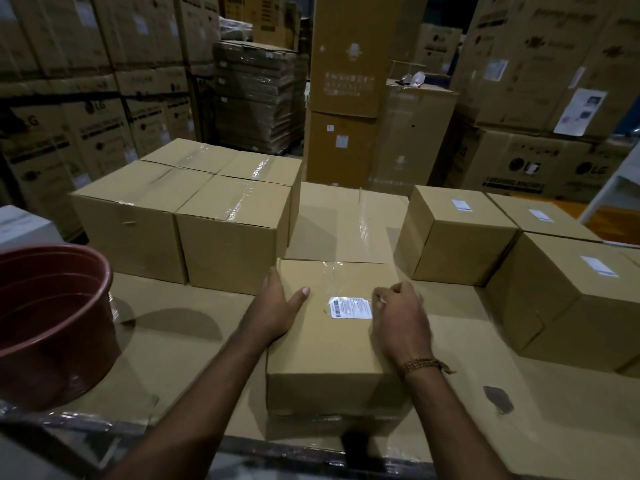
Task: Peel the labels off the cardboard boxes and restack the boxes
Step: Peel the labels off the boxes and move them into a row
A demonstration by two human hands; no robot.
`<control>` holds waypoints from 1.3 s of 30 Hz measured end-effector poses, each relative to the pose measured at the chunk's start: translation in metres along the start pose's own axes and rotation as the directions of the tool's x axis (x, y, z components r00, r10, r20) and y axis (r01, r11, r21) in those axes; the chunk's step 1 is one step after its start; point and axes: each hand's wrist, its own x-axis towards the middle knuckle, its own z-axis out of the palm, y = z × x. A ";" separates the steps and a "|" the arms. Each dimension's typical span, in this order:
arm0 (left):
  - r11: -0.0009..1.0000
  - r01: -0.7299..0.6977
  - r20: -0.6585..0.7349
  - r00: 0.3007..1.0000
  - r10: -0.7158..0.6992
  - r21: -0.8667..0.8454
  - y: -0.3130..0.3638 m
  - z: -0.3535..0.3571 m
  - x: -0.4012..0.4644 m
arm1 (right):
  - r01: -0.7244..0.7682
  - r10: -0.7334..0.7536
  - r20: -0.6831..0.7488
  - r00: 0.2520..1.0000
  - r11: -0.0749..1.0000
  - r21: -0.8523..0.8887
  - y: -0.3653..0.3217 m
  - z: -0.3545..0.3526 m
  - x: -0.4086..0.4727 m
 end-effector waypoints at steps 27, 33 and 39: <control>0.794 -0.164 0.110 0.986 0.123 0.585 0.061 -0.008 -0.001 | -0.325 0.342 0.120 0.932 0.935 -0.139 0.020 0.015 0.011; 0.694 -0.133 0.149 0.988 0.037 0.708 0.052 -0.014 0.000 | -0.077 0.077 0.073 0.994 0.997 0.003 0.041 0.011 0.029; 0.590 -0.136 0.224 0.971 -0.078 0.796 0.063 -0.018 -0.015 | -0.260 0.253 -0.063 0.965 0.925 -0.278 0.026 -0.001 0.019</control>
